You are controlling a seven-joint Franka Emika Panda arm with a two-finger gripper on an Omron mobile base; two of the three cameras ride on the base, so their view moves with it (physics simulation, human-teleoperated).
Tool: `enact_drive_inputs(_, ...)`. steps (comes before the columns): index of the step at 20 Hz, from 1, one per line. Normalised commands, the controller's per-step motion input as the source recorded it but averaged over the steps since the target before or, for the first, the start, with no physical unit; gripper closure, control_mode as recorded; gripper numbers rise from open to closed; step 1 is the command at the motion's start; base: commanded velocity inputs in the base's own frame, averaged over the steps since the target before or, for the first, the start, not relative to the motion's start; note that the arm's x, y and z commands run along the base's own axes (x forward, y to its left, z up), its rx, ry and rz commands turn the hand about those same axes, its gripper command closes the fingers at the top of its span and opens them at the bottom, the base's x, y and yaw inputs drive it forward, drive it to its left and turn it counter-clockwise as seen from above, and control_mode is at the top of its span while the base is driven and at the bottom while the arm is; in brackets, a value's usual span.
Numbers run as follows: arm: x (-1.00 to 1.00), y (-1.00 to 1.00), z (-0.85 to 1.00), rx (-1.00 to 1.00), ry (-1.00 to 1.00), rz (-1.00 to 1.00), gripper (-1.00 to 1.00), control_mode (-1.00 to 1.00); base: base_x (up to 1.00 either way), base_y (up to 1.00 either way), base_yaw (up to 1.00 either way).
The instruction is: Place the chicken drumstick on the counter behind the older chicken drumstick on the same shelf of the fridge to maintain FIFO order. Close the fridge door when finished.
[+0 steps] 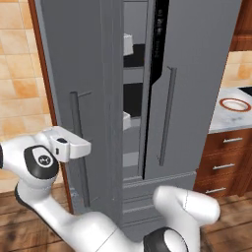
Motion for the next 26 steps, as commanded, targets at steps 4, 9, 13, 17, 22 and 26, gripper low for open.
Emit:
enact_drive_inputs(4,0.48,-0.46,0.09,0.0,-0.11,-0.06,-1.0,-1.0,0.0,0.0,0.0)
enact_drive_inputs(9,0.53,-0.34,0.15,0.0,-0.07,-0.07,-1.0,-1.0,0.0,0.0,0.0)
enact_drive_inputs(13,0.59,-0.32,0.21,0.0,-0.05,-0.06,-1.0,-1.0,0.0,0.0,0.0)
enact_drive_inputs(17,0.52,-0.52,0.17,0.0,-0.09,-0.01,-1.0,-1.0,0.0,0.0,0.0)
enact_drive_inputs(22,0.48,-0.51,0.14,0.0,-0.1,0.0,-1.0,-1.0,0.0,0.0,0.0)
enact_drive_inputs(26,0.54,-0.32,0.21,0.0,-0.05,0.0,-1.0,-1.0,0.0,0.0,0.0)
